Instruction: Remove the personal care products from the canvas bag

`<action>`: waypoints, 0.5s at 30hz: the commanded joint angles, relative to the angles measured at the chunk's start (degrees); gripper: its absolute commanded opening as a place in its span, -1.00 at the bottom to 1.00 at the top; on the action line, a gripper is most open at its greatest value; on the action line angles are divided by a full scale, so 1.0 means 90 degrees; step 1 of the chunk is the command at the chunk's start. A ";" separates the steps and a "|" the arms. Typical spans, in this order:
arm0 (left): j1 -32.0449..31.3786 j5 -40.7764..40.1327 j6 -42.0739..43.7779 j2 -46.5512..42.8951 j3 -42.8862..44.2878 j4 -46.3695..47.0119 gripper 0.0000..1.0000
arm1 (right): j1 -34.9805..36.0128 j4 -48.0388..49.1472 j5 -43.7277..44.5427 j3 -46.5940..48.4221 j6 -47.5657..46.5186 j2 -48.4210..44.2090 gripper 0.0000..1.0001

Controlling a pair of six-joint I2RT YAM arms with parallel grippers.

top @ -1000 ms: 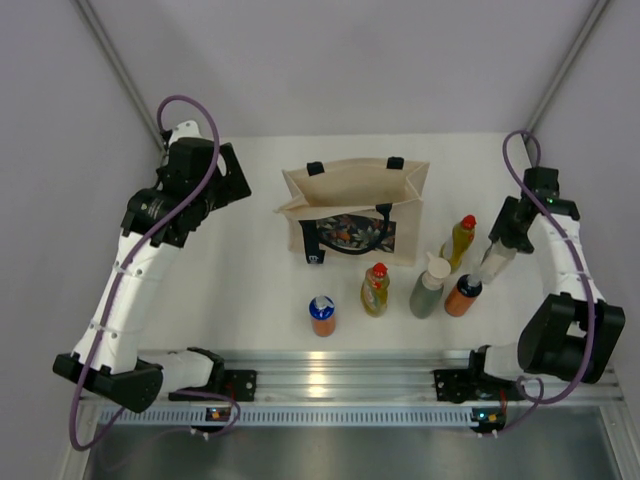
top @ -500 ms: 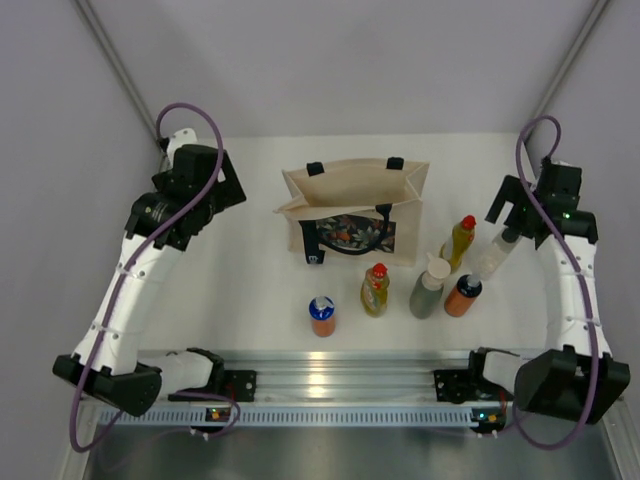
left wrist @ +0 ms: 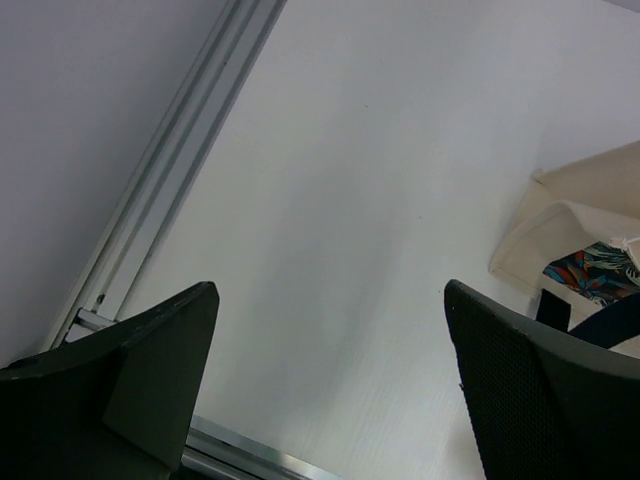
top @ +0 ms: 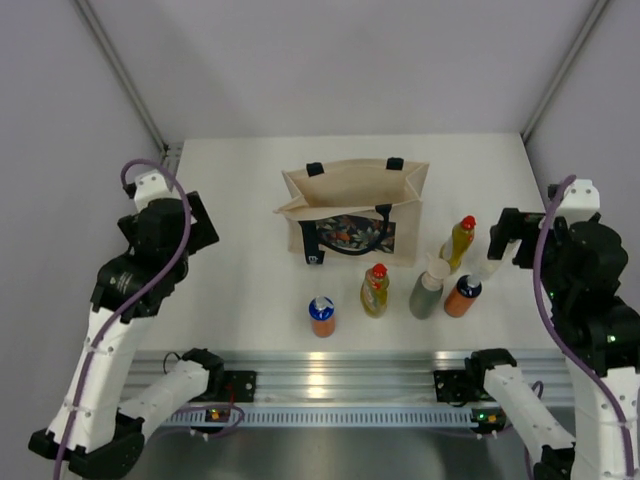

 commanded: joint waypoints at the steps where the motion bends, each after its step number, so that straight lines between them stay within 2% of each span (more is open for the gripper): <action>1: 0.0023 -0.0353 0.0872 -0.0635 -0.0088 0.0035 0.97 | 0.0301 -0.0891 0.0233 0.0004 -0.0280 -0.0355 0.99; 3: 0.0023 -0.0480 0.1351 -0.0890 -0.0079 0.0045 0.97 | 0.0400 -0.1338 0.0205 -0.0045 -0.0493 -0.0637 0.99; 7: 0.0033 -0.0472 0.1888 -0.1485 0.0038 -0.0004 0.97 | 0.0459 -0.1653 -0.0166 0.0100 -0.0096 -0.1117 0.99; 11: 0.0033 -0.0198 0.2201 -0.2003 0.0097 -0.0102 0.97 | 0.0459 -0.2112 -0.0508 0.0714 0.0285 -0.1108 0.99; 15: 0.0033 -0.0090 0.2328 -0.2268 0.0322 -0.0433 0.97 | 0.0624 -0.2873 -0.0293 0.1262 0.0881 -0.0971 0.99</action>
